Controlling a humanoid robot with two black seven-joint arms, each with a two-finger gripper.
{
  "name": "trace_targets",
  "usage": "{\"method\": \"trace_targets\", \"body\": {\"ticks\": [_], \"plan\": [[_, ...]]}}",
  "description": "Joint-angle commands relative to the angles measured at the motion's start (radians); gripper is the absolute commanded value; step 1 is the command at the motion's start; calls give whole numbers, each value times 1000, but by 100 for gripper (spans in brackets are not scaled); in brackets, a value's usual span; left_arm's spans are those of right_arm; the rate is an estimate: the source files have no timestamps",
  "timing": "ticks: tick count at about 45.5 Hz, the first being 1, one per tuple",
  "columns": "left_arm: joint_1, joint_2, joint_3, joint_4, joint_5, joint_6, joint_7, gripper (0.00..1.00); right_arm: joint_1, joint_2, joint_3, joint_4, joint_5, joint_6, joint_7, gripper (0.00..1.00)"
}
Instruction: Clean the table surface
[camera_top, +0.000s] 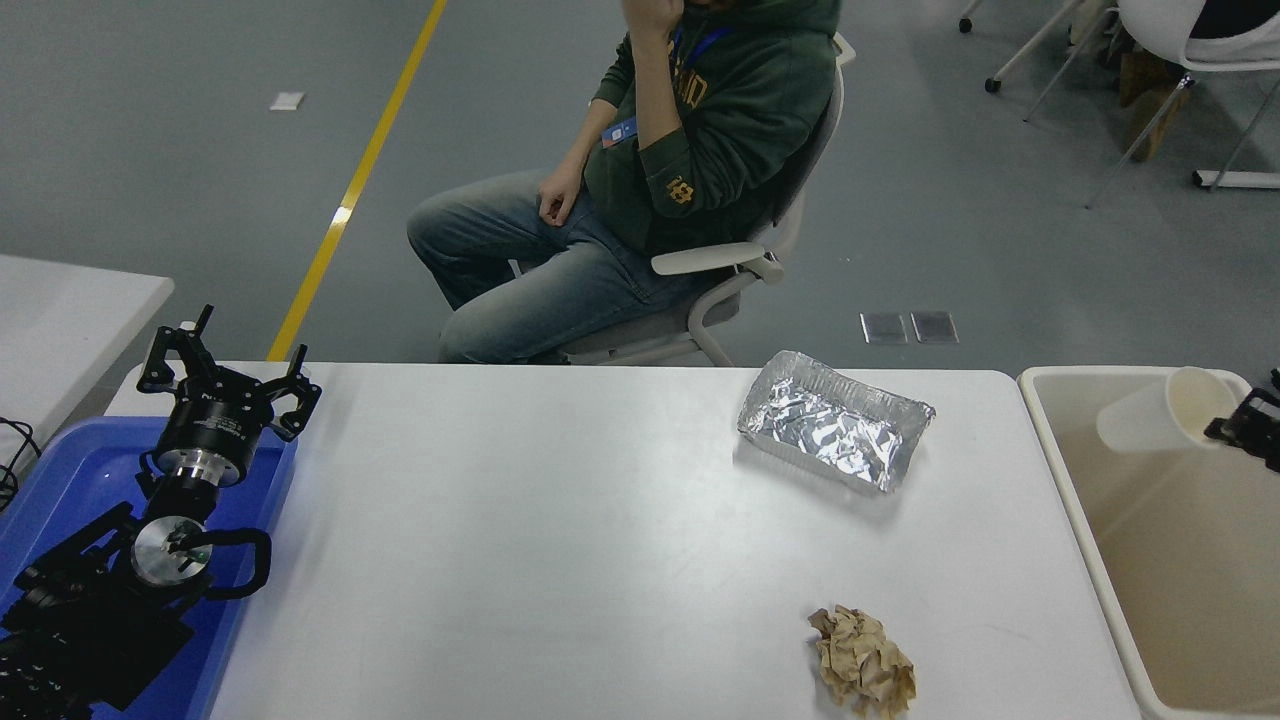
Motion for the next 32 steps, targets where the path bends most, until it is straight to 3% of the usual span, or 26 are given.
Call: {"method": "trace_targets", "body": {"ticks": [1, 10, 25, 32], "plan": [[0, 0, -1, 0, 0, 0, 0, 100, -13, 125, -97, -212, 5, -82, 74, 0], [0, 0, 0, -1, 0, 0, 0, 100, -52, 216, -195, -345, 18, -230, 74, 0], [0, 0, 0, 0, 0, 0, 0, 100, -173, 233, -459, -431, 183, -420, 66, 0], [0, 0, 0, 0, 0, 0, 0, 100, -219, 248, -496, -433, 240, -434, 66, 0]]}}
